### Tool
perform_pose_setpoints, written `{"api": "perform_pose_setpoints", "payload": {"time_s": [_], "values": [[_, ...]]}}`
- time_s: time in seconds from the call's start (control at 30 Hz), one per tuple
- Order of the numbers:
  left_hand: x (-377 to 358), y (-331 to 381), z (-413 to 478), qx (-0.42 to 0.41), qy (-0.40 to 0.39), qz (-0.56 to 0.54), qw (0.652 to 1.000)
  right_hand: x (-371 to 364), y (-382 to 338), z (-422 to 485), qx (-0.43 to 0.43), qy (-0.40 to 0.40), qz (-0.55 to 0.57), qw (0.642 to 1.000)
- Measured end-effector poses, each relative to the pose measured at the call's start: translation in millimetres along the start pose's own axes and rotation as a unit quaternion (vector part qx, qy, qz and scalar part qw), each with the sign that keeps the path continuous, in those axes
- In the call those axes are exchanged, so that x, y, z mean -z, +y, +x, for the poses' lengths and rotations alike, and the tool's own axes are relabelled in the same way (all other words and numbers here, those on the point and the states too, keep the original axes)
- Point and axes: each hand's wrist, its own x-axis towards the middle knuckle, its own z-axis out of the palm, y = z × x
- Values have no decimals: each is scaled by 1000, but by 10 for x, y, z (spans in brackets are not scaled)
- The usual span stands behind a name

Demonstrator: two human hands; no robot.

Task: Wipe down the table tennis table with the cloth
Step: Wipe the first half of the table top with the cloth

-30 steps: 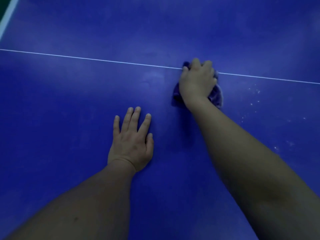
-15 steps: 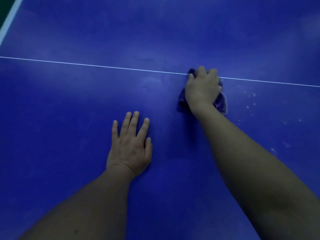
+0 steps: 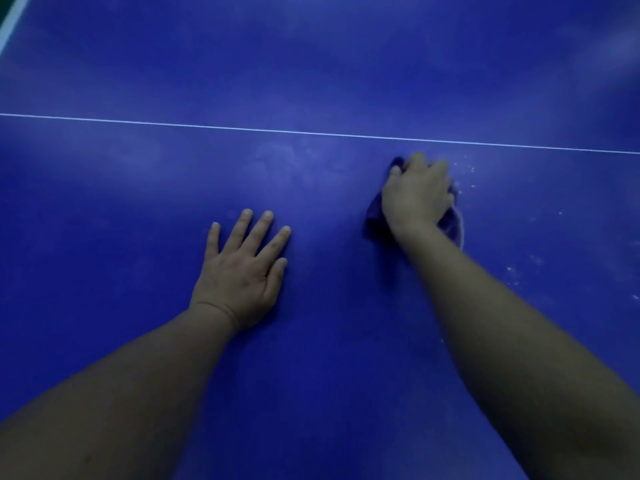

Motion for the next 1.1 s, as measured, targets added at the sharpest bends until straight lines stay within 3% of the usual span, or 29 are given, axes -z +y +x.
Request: {"api": "perform_pose_setpoints", "payload": {"time_s": [0.1, 0.17, 0.27, 0.37, 0.5, 0.6, 0.73, 0.87, 1.03, 1.1], "values": [[24, 31, 5, 13, -14, 25, 1000, -30, -68, -418, 118, -30, -13, 992], [33, 65, 12, 20, -22, 68, 997, -12, -179, -128, 172, -44, -29, 984], [36, 126, 23, 31, -35, 120, 992, 104, -31, 522, 80, -42, -29, 995], [53, 299, -5, 64, -4, 86, 994, 168, 378, 386, 8, -19, -25, 999], [-26, 1064, 96, 84, 20, -14, 996, 133, 359, -174, 94, -35, -31, 995], [-213, 1520, 203, 133, 4, -41, 990, 118, 222, 220, 150, -68, -36, 986], [-325, 1538, 236, 153, 11, -24, 988, 202, 569, 664, 101, -47, -17, 994], [-299, 1537, 259, 154, 18, -40, 987, 397, 1246, 204, 189, -33, 12, 981], [-283, 1559, 250, 156, 21, -49, 986, 313, 1111, 924, 68, 3, 22, 997], [-282, 1564, 255, 155, 25, -52, 986, 257, 833, 1165, 77, -15, 17, 997]]}}
